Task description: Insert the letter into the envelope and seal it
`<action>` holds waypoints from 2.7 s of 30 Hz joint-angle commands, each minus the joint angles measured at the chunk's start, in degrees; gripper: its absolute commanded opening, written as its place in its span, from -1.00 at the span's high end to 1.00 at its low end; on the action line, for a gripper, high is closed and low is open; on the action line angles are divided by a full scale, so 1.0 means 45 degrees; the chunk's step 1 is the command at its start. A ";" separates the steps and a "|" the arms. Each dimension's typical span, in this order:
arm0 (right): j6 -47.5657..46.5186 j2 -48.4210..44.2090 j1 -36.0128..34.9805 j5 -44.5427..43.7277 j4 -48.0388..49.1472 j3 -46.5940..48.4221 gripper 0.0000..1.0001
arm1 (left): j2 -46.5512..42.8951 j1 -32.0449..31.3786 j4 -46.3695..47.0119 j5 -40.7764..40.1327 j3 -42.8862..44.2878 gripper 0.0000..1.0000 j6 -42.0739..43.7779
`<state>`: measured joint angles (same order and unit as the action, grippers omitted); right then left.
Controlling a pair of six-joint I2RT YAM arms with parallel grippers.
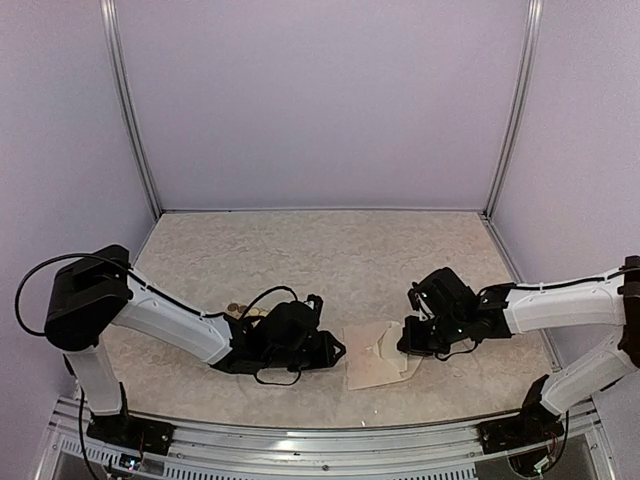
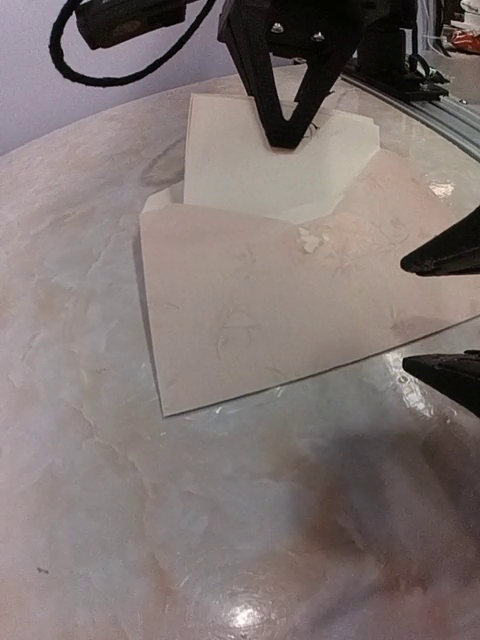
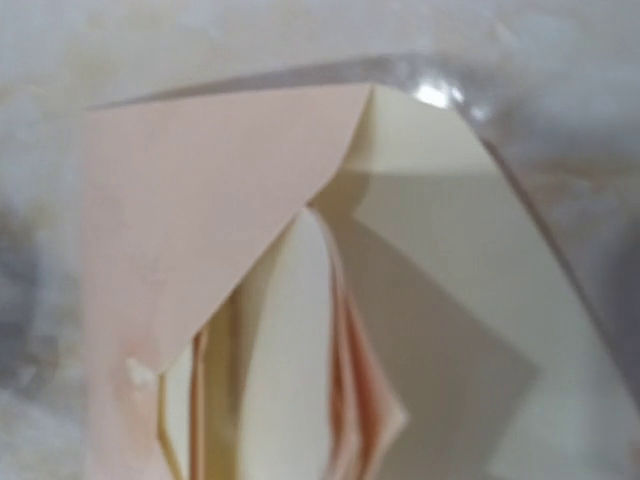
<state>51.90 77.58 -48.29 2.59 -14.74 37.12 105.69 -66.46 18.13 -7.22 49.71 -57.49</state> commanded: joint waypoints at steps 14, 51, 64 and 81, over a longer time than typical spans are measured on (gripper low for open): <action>0.0107 0.1636 -0.0161 0.0814 0.0850 0.0168 1.00 | 0.1946 0.0055 0.0064 0.0771 0.0860 0.52 0.0259; -0.0446 -0.0707 -0.0186 0.2091 0.4309 -0.1147 1.00 | -0.0716 -0.0125 -0.0472 -0.0975 -0.0622 0.24 0.0115; -0.0542 -0.3943 -0.0150 0.0735 0.2949 -0.1755 1.00 | -0.4283 0.0111 0.1235 -0.0130 -0.2891 -0.41 0.0109; 0.1340 -0.1357 -0.0142 0.2692 0.1987 -0.1210 1.00 | -0.1501 0.1064 0.0346 0.0903 -0.1635 -0.32 0.0505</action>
<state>55.48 71.48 -48.60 11.25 -7.73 32.32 96.33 -62.15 20.14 -5.78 39.64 -56.77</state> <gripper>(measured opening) 0.003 0.669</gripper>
